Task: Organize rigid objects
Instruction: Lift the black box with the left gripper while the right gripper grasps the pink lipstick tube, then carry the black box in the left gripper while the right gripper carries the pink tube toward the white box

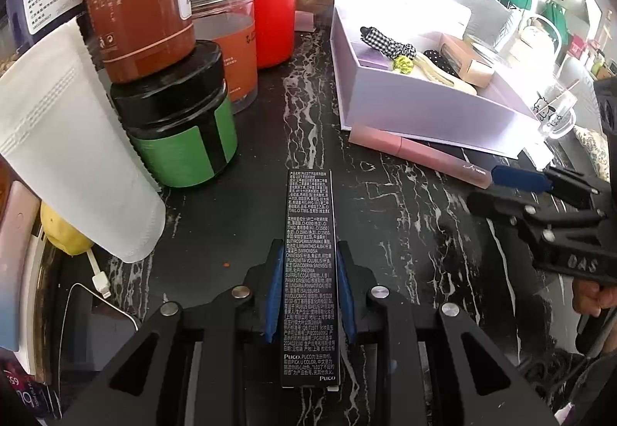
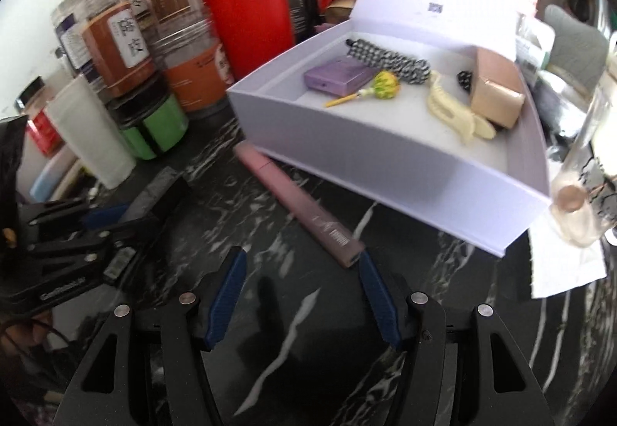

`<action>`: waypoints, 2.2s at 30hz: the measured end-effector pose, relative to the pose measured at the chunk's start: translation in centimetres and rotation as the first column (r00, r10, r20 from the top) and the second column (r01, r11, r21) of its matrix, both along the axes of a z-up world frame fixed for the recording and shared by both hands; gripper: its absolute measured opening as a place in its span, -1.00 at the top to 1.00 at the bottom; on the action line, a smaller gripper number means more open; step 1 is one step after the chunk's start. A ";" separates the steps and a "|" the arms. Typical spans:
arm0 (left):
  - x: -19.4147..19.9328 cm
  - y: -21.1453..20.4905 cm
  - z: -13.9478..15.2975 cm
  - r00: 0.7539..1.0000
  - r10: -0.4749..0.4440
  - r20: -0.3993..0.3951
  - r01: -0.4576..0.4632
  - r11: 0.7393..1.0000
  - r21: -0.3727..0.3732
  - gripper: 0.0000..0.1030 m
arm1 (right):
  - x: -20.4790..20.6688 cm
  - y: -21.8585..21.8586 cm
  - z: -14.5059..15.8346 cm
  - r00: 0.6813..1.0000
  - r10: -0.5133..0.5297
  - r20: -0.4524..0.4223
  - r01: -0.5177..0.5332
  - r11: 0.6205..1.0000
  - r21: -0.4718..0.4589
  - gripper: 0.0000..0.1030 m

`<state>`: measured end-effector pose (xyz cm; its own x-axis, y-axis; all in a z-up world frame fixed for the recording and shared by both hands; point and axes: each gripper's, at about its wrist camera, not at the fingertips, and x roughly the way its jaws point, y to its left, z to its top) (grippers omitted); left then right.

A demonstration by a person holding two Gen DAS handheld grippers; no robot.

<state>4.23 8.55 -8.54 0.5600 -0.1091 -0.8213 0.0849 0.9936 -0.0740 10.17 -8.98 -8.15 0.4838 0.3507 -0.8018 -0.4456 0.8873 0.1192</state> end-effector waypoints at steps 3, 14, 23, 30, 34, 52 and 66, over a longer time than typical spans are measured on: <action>0.0 0.0 0.0 1.000 0.002 0.002 -0.002 1.000 0.003 0.51 | 0.9 0.2 -0.1 1.000 -0.007 0.014 0.007 1.000 -0.020 -0.19; 0.1 -0.2 0.0 1.000 0.005 0.002 -0.005 1.000 0.015 0.51 | 1.1 1.6 -0.5 0.997 0.080 0.002 -0.080 0.994 -0.079 0.52; -0.4 -1.6 0.0 1.000 -0.025 -0.002 0.025 1.000 0.018 0.51 | -3.2 0.3 -0.5 0.995 0.104 -0.007 -0.104 0.991 -0.084 0.73; -1.5 -3.5 -0.1 0.997 -0.079 0.000 0.079 0.997 0.013 0.51 | -6.7 -2.2 -0.4 0.999 0.033 -0.010 -0.034 0.997 -0.070 0.74; -2.1 -5.0 -0.2 0.992 -0.127 -0.002 0.127 0.992 0.005 0.51 | -9.4 -4.0 -0.4 1.000 0.002 -0.019 -0.003 0.998 -0.062 0.74; -2.6 -7.9 -0.1 0.980 -0.200 -0.010 0.200 0.980 -0.002 0.51 | -11.4 -5.4 0.1 0.995 -0.096 -0.036 0.093 0.994 -0.065 0.19; -2.5 -7.0 0.6 0.984 -0.180 0.005 0.180 0.984 -0.003 0.51 | -10.9 -3.7 1.0 0.996 -0.082 0.038 0.086 0.992 -0.096 0.74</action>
